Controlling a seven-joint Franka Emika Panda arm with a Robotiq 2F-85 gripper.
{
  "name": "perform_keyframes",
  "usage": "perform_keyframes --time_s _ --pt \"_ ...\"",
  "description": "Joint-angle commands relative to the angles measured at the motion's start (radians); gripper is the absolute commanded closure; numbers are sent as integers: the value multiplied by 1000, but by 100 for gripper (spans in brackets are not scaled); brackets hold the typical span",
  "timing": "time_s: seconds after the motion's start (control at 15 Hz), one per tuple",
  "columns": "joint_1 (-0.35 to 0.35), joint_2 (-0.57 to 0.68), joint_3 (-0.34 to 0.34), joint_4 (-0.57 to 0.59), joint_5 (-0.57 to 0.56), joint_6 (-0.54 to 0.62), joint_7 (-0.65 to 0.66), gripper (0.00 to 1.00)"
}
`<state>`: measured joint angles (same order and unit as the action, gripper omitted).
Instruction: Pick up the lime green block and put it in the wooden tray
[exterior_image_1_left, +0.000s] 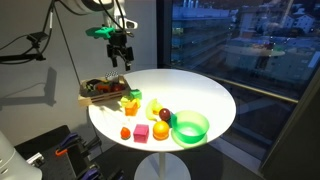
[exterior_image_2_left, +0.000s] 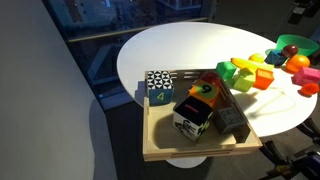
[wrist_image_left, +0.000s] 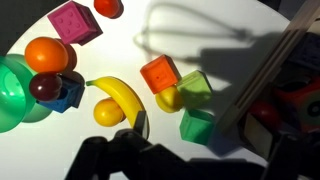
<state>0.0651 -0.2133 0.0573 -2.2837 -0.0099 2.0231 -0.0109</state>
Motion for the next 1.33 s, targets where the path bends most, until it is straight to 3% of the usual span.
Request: perform_keyframes --time_s 0.0,0.33,1.27 --pt "-1 0 1 2 0 -2 0 0" --pt "1 64 7 12 -18 16 -6 0" --pt "15 254 18 -48 -47 269 -232 0"
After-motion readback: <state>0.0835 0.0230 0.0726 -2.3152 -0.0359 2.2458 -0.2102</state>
